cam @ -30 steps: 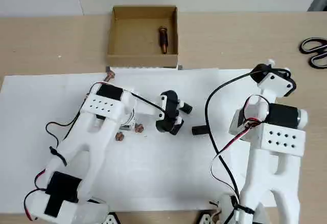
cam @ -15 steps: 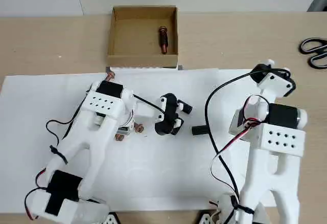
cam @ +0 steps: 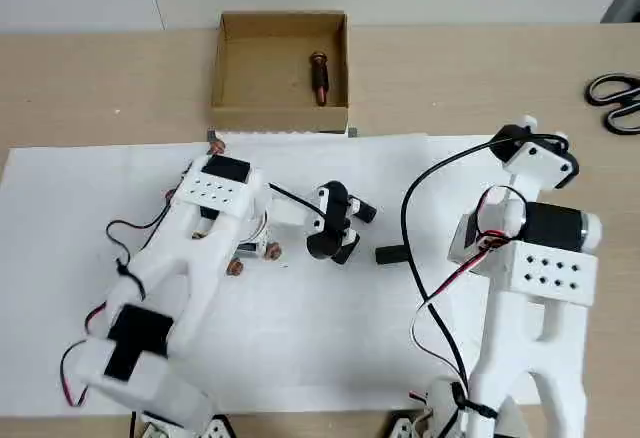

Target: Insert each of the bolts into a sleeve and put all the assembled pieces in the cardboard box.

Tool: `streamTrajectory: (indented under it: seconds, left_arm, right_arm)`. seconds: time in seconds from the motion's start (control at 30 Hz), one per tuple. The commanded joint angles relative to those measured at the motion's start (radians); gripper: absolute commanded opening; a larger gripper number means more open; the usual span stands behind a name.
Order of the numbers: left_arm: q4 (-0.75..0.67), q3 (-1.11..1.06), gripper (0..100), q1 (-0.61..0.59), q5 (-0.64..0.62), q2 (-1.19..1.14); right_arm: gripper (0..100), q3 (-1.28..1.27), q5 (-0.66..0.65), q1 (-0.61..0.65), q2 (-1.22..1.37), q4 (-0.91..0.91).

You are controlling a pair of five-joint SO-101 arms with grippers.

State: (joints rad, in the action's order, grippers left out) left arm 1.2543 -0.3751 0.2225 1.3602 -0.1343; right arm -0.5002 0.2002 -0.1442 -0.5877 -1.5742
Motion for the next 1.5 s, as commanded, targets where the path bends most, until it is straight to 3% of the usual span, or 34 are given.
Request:
streamTrajectory:
  seconds: [0.0, 0.13, 0.43, 0.63, 0.87, 1.2, 1.4, 1.47]
  left_arm:
    - [-0.006, 0.007, 5, 0.026, 0.27, -0.026]
    - [0.0, 0.007, 1, 0.052, 0.27, -0.031]
    - [0.014, 0.001, 0, 0.058, 0.269, -0.032]
    - [0.224, 0.157, 0, 0.048, 0.265, -0.031]
    - [0.413, 0.479, 0, -0.009, 0.091, -0.031]
    - [0.482, 0.84, 0, -0.117, -0.376, -0.031]
    - [0.499, 0.967, 0, -0.157, -0.838, 0.025]
    - [0.499, 0.963, 0, -0.164, -0.93, 0.103]
  right_arm:
    - [0.4, 0.003, 0.008, -0.007, -0.021, 0.024]
    - [0.4, 0.003, 0.008, -0.007, -0.022, 0.024]
    - [0.4, 0.003, 0.008, -0.005, -0.025, 0.019]
    - [0.4, 0.003, 0.008, -0.005, -0.027, 0.016]
    - [0.4, 0.009, 0.008, -0.004, -0.027, 0.019]
    - [0.4, 0.023, 0.008, 0.166, -0.051, 0.012]
    - [0.4, 0.08, 0.002, 0.282, -0.228, 0.065]
    - [0.3, 0.08, -0.04, 0.308, -0.272, 0.074]
